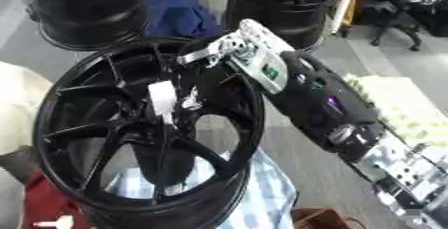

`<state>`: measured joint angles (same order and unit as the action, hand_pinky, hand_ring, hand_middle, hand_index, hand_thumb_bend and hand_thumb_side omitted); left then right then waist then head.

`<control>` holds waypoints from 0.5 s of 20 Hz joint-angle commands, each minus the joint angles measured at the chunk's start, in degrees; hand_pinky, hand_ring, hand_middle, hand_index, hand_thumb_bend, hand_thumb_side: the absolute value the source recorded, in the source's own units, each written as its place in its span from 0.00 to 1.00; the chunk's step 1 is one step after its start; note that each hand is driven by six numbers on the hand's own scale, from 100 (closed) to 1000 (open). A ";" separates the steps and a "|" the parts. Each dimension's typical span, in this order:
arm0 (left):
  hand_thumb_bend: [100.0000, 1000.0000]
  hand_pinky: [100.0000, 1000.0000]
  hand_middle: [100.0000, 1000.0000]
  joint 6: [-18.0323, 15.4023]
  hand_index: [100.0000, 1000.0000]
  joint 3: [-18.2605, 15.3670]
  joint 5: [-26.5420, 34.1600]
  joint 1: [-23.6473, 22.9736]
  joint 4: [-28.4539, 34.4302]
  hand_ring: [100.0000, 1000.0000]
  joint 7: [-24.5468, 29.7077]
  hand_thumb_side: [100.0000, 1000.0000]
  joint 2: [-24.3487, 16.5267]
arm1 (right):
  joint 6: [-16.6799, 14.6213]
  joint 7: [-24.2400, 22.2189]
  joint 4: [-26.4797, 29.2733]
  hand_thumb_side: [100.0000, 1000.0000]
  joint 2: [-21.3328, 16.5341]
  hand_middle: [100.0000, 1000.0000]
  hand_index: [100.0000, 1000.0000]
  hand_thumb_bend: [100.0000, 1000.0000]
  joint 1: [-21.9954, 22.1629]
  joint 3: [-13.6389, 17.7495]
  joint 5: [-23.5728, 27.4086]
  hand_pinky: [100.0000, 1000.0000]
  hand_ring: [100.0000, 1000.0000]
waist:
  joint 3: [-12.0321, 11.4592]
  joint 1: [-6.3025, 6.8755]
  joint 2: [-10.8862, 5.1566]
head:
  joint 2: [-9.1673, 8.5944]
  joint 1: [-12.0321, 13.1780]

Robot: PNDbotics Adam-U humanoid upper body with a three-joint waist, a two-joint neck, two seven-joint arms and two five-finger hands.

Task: Pull the pin out of the wheel hub.

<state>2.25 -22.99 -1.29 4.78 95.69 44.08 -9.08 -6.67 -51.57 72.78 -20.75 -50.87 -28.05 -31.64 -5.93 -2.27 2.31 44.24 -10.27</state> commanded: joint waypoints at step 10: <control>0.00 0.60 0.63 0.18 0.82 0.01 0.40 0.80 0.99 0.73 0.34 0.71 -0.39 | -0.02 1.02 1.79 0.40 -0.09 0.69 0.79 0.22 -1.20 -0.03 2.08 0.74 0.77 | -0.14 0.34 -0.92 | -0.12 -0.37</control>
<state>2.44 -22.99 -1.23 4.83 95.70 44.26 -9.04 -6.88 -50.77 73.33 -20.38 -50.86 -28.33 -30.22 -6.01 -2.24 2.11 44.24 -10.50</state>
